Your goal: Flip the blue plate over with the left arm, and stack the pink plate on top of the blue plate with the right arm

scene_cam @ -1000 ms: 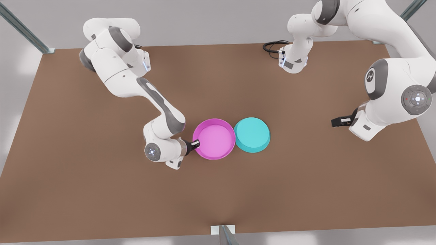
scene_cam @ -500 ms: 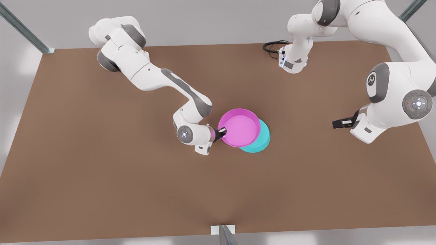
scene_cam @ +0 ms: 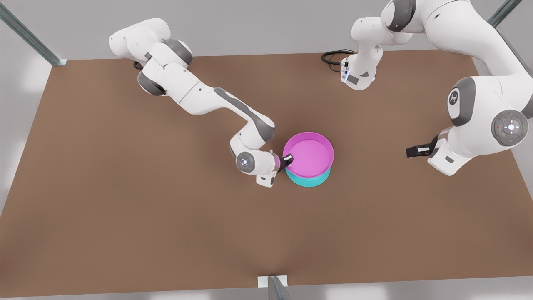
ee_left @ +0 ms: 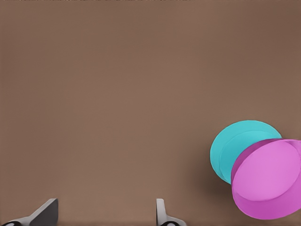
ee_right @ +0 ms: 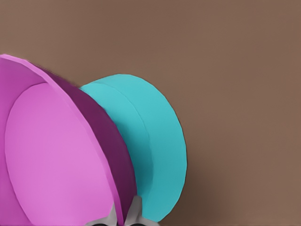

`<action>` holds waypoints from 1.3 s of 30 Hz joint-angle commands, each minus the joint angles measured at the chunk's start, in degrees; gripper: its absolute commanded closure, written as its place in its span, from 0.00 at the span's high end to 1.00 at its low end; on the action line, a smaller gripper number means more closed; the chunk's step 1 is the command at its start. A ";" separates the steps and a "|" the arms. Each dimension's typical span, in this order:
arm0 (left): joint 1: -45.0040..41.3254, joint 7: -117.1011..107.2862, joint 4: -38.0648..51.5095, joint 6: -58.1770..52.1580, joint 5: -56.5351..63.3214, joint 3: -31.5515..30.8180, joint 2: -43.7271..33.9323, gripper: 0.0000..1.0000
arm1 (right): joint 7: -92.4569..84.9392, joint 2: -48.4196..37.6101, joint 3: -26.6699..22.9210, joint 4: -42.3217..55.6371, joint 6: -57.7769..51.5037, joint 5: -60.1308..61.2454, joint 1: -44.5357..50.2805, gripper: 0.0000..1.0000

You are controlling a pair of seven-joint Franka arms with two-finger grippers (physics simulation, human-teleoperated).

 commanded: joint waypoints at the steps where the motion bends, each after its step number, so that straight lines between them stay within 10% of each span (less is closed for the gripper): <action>1: 0.00 0.00 0.00 0.00 0.01 0.00 -0.01 1.00 | 0.33 0.10 0.00 0.00 -0.07 -0.55 0.01 0.21; 4: 0.00 0.00 0.00 0.00 0.01 0.00 -0.01 1.00 | -0.29 0.80 -0.44 0.09 -0.16 -0.64 0.01 0.23; 11: 0.00 0.00 0.00 -0.09 0.01 0.00 -0.01 1.00 | -0.20 0.80 -0.62 0.09 -0.24 -0.55 0.01 1.00; 23: 0.00 0.00 0.00 -0.17 0.01 0.00 -0.09 1.00 | -6.34 -0.69 -0.53 -0.52 -1.03 -0.91 -4.30 1.00; 27: 0.00 0.00 0.00 -0.18 0.01 0.00 -0.09 1.00 | -13.54 -4.55 1.32 0.52 -31.75 -0.46 -28.70 1.00; 30: 0.00 0.00 0.00 -0.18 0.01 0.00 -0.01 1.00 | -23.41 -25.91 -23.38 2.29 -43.93 -14.07 -25.31 1.00; 33: 0.00 0.00 0.00 -0.18 0.01 0.00 -0.09 1.00 | -5.12 -41.21 -14.69 -14.32 -41.55 -17.87 -34.17 1.00; 39: 0.00 -0.09 0.00 -0.18 0.01 0.00 -0.09 1.00 | -2.66 -40.86 -12.13 -14.41 -41.11 -22.53 -33.66 1.00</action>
